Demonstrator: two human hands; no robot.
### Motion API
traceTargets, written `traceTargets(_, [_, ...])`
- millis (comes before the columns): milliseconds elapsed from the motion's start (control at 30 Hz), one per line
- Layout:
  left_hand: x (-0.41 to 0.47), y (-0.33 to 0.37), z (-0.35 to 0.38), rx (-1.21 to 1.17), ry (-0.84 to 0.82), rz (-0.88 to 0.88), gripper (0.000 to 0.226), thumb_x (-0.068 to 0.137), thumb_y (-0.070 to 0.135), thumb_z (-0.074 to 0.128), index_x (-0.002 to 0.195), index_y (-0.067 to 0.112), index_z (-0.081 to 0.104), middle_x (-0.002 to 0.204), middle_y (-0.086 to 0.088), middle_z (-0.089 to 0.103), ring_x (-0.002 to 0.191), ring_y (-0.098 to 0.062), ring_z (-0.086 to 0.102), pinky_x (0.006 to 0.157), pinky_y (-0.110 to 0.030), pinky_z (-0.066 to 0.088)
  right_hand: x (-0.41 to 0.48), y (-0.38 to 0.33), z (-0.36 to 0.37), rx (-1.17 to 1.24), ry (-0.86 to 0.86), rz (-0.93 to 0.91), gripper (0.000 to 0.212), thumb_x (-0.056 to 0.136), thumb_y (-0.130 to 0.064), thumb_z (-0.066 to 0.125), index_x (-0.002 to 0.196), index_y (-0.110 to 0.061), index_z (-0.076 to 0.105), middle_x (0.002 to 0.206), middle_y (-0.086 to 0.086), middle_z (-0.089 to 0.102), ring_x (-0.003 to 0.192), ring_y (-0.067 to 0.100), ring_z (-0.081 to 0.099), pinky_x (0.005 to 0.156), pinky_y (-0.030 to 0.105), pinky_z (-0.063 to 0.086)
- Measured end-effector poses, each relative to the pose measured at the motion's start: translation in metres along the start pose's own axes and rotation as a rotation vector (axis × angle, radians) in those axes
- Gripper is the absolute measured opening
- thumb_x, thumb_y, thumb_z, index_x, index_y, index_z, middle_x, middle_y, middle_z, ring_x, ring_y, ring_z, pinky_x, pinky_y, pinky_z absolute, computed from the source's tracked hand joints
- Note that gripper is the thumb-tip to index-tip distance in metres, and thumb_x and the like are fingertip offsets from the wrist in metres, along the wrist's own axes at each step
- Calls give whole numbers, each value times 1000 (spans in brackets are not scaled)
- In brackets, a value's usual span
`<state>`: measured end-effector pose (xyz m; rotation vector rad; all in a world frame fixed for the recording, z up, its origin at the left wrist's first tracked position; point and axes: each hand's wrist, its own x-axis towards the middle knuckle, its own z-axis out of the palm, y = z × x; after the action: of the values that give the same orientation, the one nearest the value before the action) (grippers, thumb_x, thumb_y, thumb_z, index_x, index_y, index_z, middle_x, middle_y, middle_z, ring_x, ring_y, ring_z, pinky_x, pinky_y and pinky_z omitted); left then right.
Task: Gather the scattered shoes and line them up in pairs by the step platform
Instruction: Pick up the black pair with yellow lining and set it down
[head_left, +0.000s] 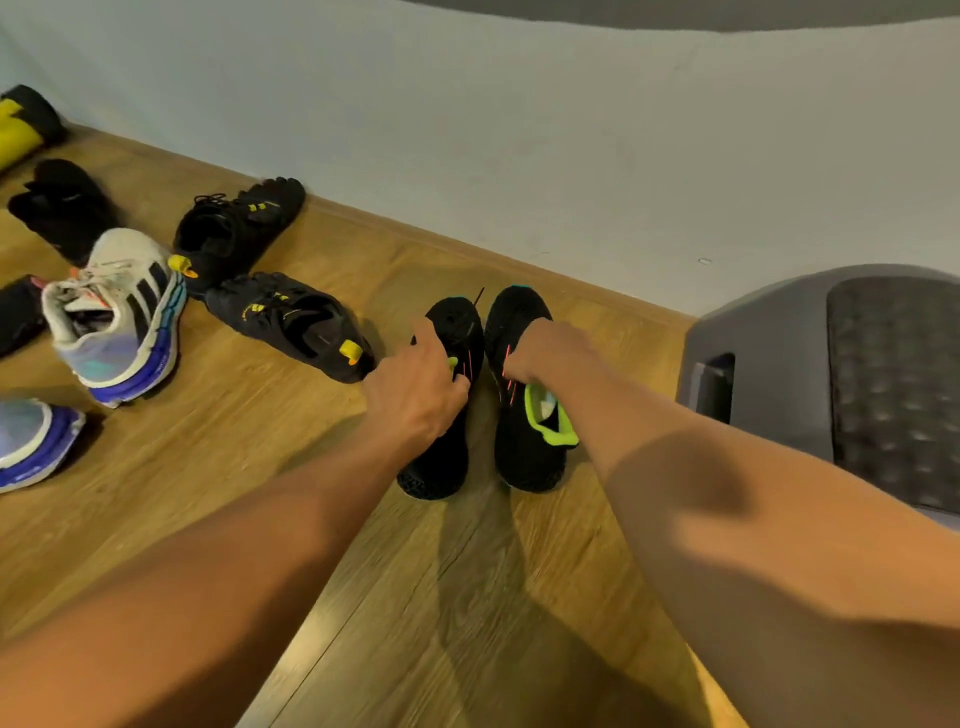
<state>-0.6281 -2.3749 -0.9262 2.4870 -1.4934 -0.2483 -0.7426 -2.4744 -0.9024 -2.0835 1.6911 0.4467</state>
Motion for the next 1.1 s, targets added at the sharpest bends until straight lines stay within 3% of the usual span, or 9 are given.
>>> traceTargets(133, [-4,-1,18,-35,-129,17,64,82,51,63,120,11,32,102,-14,57,86,-38,59,58,-37,37,-7,-2,2,126,-316,-23,76,82,-56,63,139,-10,44,130,13,49,110,30,55,90,39,49])
traceTargets(267, [-5,-20,21,-361,-263,20,67,74,45,74,119,15,36,108,-2,47,93,-23,52,73,-37,46,-14,25,-7,257,-425,-1,98,79,-31,75,153,-21,12,154,10,25,115,34,52,89,44,54])
traceTargets(333, [-9,-27,21,-483,-268,-55,56,76,33,72,118,17,38,114,-6,49,95,-22,53,76,-37,49,-22,28,5,209,-365,-3,85,87,-14,66,152,-12,13,151,16,31,118,37,52,91,44,52])
traceTargets(500, [-9,-24,24,-343,-371,-265,28,84,16,60,106,6,45,100,-13,54,78,-29,61,56,-36,53,-19,13,41,211,41,64,21,92,-12,53,111,-5,59,102,12,60,82,27,53,68,33,46])
traceTargets(567, [0,-20,15,-164,-367,-165,7,85,5,53,80,4,48,85,-15,57,64,-26,56,55,-36,50,-18,8,39,232,51,76,17,91,-10,53,106,-5,60,88,12,57,80,29,57,68,35,51])
traceTargets(633, [8,-11,-3,-38,-342,-99,16,86,0,49,71,3,43,77,-15,53,61,-26,48,56,-37,42,-26,7,33,267,28,100,18,91,-9,51,106,-3,60,91,16,57,85,33,64,75,41,56])
traceTargets(767, [-4,11,-54,-16,-335,-55,5,87,2,50,83,5,48,80,-16,50,73,-34,48,64,-39,38,-71,12,3,344,-42,146,9,92,-12,52,96,-7,58,106,17,58,93,36,65,81,47,56])
traceTargets(933, [-42,52,-164,-96,-404,-112,10,88,5,49,97,1,51,101,-23,57,89,-40,54,66,-40,38,-151,19,-99,264,-91,144,21,87,-2,51,67,-9,49,71,10,53,72,34,64,43,32,40])
traceTargets(1100, [-75,100,-319,-163,-435,-150,28,88,10,53,114,-1,51,114,-23,58,105,-43,56,71,-38,37,-272,9,-239,257,-127,159,24,88,-2,49,65,-7,47,62,11,50,54,28,54,44,32,41])
